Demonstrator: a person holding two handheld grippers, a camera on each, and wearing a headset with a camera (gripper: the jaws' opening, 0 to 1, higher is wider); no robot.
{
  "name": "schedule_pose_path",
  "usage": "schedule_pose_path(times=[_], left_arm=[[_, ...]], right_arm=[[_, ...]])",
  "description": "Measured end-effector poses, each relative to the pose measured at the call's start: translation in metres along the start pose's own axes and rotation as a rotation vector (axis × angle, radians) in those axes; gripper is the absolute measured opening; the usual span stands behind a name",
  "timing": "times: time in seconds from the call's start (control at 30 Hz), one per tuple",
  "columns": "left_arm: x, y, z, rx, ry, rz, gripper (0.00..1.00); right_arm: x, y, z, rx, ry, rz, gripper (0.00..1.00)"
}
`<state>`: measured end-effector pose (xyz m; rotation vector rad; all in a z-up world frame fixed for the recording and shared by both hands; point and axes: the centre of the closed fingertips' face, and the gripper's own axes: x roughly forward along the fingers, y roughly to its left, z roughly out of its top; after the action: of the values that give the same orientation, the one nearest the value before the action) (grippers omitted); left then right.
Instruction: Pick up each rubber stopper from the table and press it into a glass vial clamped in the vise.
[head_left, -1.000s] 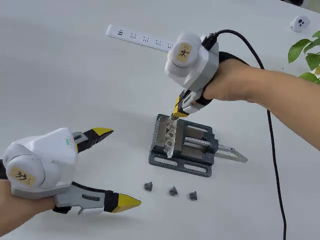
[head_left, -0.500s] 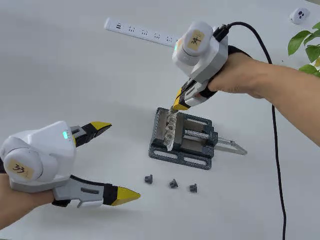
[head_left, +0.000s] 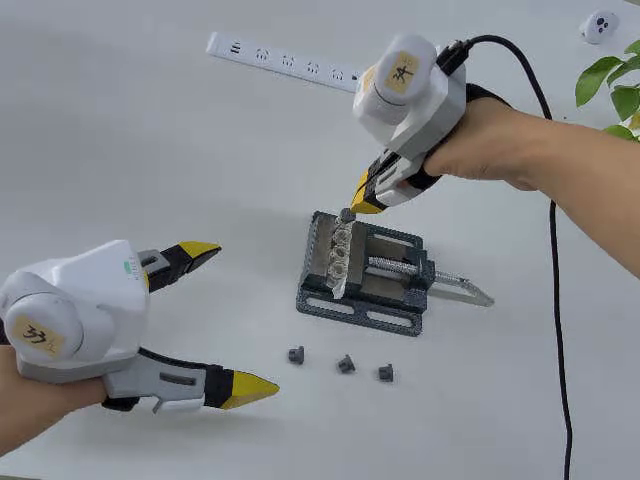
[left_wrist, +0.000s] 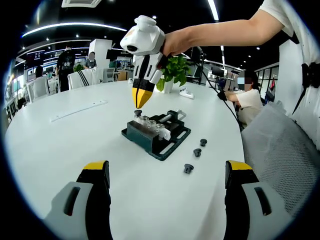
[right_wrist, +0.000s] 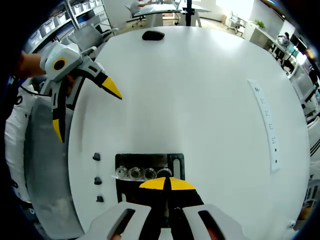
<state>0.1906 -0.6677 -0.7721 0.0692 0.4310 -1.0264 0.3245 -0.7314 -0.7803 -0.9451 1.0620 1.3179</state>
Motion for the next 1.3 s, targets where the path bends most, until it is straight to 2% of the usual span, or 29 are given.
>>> schedule_pose_path(times=[0.17,0.73,1.3], left_arm=[[0.0002,-0.0009,0.0013,-0.003,-0.004,0.0,0.96],[0.0014,0.0009,-0.0009,-0.004,-0.005,-0.002,0.96],[0.0068,-0.0008,0.0069,-0.005,-0.013,-0.005,0.96]], right_arm=[[0.0033,0.0048,-0.0001,-0.007,0.006,0.01,0.0],[0.0051,0.0039,-0.0009,-0.05,0.04,0.01,0.0],[0.0055,0.0044,-0.0049,-0.062,0.105,0.012,0.0]])
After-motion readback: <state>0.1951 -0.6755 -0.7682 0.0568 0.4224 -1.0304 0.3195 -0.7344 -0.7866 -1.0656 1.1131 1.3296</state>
